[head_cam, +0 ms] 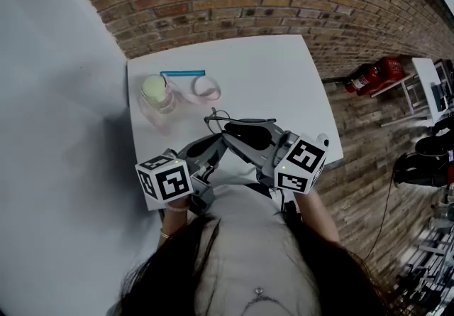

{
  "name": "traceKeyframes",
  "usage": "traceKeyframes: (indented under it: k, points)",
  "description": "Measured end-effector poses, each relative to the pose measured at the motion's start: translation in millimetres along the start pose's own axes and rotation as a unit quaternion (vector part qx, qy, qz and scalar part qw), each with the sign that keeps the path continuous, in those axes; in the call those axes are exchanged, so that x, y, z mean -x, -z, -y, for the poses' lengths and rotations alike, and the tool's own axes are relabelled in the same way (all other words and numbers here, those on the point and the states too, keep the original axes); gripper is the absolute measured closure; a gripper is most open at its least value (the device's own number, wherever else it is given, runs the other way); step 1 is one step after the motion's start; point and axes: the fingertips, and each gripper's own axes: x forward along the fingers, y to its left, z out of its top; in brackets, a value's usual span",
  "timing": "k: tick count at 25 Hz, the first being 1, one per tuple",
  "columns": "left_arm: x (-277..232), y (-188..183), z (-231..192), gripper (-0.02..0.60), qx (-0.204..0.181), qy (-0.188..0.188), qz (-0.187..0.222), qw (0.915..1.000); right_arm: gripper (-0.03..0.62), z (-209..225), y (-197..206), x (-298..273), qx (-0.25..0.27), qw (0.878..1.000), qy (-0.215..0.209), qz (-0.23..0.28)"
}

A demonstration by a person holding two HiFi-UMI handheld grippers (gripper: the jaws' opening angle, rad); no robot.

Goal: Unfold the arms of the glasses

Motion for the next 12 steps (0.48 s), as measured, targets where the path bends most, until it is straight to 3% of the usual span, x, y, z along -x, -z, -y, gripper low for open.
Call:
traceKeyframes:
  k: [12]
  points:
    - [2.0,-1.7,6.5,0.56,-0.063,-0.015,0.003,0.9979,0.545,-3.1,4.0,-2.2,-0.005,1.0,0.001,-0.01]
